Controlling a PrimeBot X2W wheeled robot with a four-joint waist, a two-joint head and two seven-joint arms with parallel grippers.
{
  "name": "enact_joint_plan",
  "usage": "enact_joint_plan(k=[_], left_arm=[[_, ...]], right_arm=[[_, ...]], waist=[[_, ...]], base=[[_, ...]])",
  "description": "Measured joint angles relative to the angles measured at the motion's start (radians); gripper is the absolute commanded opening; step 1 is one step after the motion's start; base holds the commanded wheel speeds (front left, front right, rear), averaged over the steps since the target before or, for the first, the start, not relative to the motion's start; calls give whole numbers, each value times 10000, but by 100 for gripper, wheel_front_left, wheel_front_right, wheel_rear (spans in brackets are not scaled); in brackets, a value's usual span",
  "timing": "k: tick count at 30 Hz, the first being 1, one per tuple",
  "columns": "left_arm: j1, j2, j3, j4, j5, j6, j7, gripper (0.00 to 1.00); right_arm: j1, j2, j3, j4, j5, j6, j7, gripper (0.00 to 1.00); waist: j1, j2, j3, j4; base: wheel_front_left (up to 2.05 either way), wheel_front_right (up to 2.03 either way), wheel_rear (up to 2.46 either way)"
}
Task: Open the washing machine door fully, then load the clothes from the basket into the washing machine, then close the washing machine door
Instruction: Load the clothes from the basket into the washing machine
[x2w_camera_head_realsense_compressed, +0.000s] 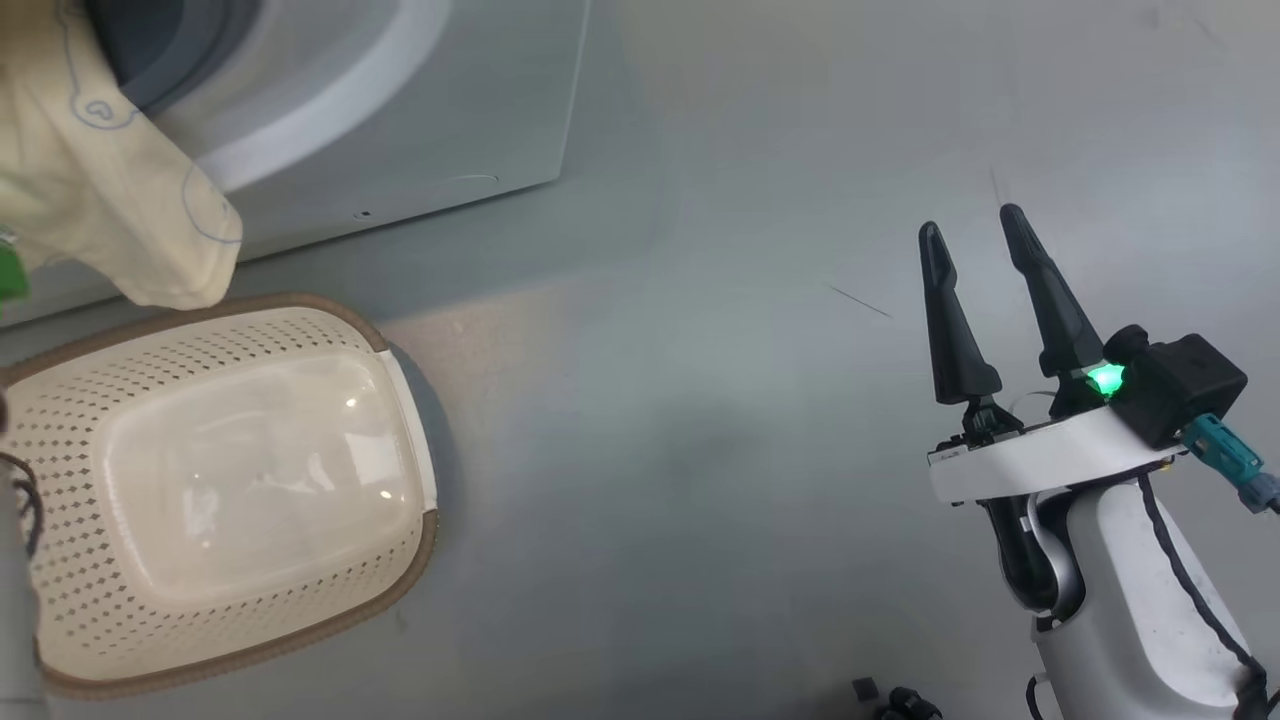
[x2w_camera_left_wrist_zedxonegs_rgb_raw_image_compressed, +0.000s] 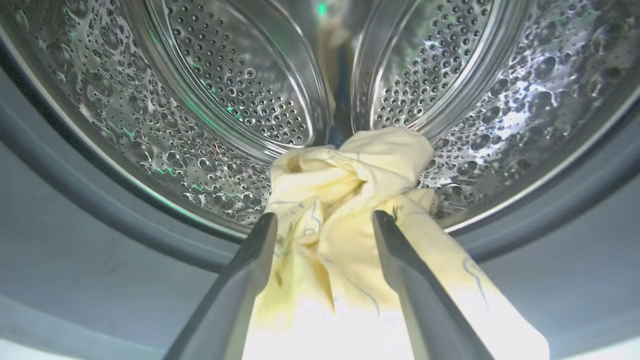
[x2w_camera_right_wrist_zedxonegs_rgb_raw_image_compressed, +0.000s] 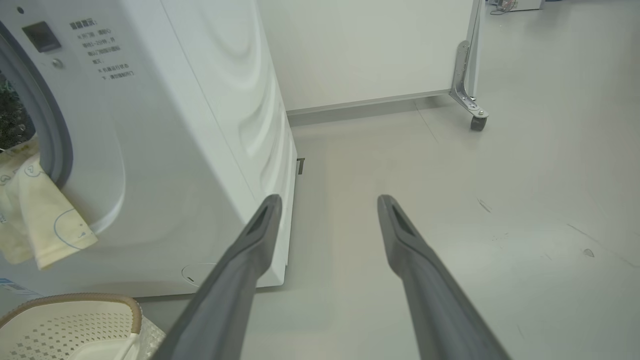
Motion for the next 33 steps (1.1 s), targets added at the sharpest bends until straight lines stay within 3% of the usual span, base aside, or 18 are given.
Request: enact_joint_plan(k=[9,19,33], left_arm=[[2254,-892,-217,-265,36,-21,-198,100],[4304,-2155,-650,-1141,468,376,-230,100],[6352,-2203,-1285,-2163,627,581,-228,100]], right_arm=[[476,-88,113,355,-167,0,0,100],[1236,-309,173,660,-222,0,0,100],[2211,-393,119,1028,-351,0,0,100]], waist=[[0,0,-924,319],[0,0,-2036,692],[0,0,-3528,1331]], base=[[0,0,0],[0,0,0],[0,0,0]])
